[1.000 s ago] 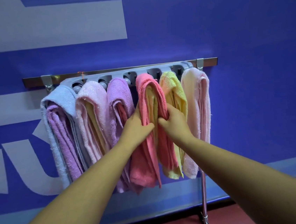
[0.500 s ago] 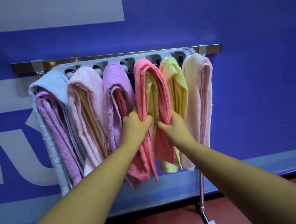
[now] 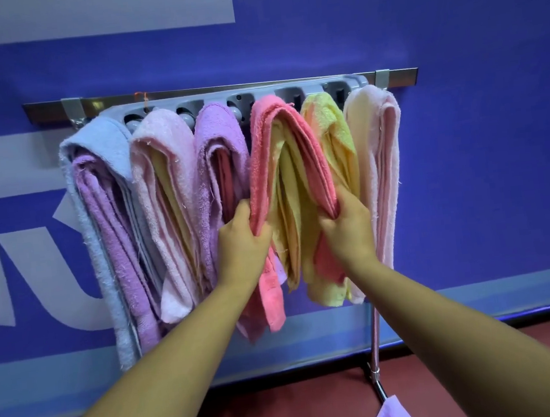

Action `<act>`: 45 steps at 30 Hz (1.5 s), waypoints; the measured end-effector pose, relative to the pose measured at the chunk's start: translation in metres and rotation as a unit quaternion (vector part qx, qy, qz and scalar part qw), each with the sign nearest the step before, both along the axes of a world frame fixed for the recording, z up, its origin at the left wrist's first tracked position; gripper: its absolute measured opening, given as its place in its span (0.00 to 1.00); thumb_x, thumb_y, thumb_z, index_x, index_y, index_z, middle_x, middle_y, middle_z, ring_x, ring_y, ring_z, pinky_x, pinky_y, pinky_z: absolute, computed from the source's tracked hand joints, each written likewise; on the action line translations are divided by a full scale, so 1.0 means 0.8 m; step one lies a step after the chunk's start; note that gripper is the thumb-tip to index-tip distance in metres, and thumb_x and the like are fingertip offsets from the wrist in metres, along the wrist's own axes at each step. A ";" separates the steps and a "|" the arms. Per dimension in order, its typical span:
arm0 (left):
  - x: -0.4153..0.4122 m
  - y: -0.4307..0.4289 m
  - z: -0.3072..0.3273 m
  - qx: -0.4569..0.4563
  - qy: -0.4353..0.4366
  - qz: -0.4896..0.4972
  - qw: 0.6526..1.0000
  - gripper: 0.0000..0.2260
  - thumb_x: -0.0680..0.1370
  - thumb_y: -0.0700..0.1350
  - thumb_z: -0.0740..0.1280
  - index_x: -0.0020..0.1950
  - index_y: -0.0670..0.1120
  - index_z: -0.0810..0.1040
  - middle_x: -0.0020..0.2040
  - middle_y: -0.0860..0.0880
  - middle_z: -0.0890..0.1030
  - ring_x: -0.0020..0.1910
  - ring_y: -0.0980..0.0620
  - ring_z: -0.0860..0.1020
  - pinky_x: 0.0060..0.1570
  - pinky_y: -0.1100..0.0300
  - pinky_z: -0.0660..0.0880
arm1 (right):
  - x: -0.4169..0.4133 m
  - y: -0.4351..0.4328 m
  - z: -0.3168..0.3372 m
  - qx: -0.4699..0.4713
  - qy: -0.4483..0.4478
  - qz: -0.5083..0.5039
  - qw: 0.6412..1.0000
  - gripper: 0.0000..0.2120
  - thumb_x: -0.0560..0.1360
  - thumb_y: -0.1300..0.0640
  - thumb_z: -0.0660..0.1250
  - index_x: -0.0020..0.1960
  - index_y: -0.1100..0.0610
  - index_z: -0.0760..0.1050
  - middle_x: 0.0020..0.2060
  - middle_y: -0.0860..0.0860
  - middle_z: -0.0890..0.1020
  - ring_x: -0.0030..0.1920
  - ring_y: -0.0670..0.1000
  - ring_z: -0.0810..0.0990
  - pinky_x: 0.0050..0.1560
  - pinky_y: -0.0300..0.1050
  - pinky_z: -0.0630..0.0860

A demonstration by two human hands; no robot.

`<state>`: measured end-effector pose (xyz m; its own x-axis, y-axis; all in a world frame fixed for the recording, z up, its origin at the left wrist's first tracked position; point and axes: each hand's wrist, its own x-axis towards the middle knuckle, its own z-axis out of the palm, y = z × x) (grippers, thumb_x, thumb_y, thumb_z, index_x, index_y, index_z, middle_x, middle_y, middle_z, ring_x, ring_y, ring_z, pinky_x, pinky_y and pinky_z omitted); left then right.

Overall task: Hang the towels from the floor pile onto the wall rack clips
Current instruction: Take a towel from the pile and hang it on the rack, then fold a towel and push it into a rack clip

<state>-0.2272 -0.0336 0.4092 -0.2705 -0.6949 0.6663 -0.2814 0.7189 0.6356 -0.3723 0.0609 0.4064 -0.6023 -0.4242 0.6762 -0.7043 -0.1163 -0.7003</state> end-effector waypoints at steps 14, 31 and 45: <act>0.041 0.005 -0.102 0.024 -0.248 -0.149 0.957 0.19 0.76 0.42 0.65 0.67 0.41 0.71 0.58 0.41 0.78 0.58 0.41 0.77 0.57 0.51 0.73 | 0.063 0.026 -0.117 0.289 0.091 0.090 0.949 0.29 0.70 0.48 0.56 0.68 0.59 0.67 0.57 0.55 0.79 0.55 0.58 0.77 0.56 0.54 0.75; 0.169 0.043 -0.365 0.254 -0.424 -0.134 0.859 0.10 0.73 0.41 0.69 0.54 0.43 0.80 0.49 0.45 0.81 0.47 0.46 0.79 0.51 0.59 0.72 | 0.125 0.096 -0.366 0.581 -0.006 0.063 0.812 0.28 0.75 0.48 0.65 0.69 0.62 0.66 0.64 0.62 0.71 0.64 0.65 0.73 0.65 0.56 0.72; 0.187 0.078 -0.605 0.390 -0.542 -0.185 0.721 0.10 0.78 0.44 0.65 0.57 0.45 0.79 0.52 0.47 0.81 0.55 0.46 0.79 0.48 0.61 0.71 | 0.148 0.116 -0.595 0.729 -0.083 0.199 0.649 0.24 0.77 0.53 0.67 0.68 0.64 0.70 0.62 0.61 0.76 0.64 0.60 0.74 0.59 0.49 0.71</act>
<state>-0.0775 0.0288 -0.0748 -0.6019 -0.4906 -0.6301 -0.7971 0.4159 0.4377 -0.2539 0.1540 -0.0698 -0.2613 -0.6845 -0.6806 -0.7220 0.6066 -0.3328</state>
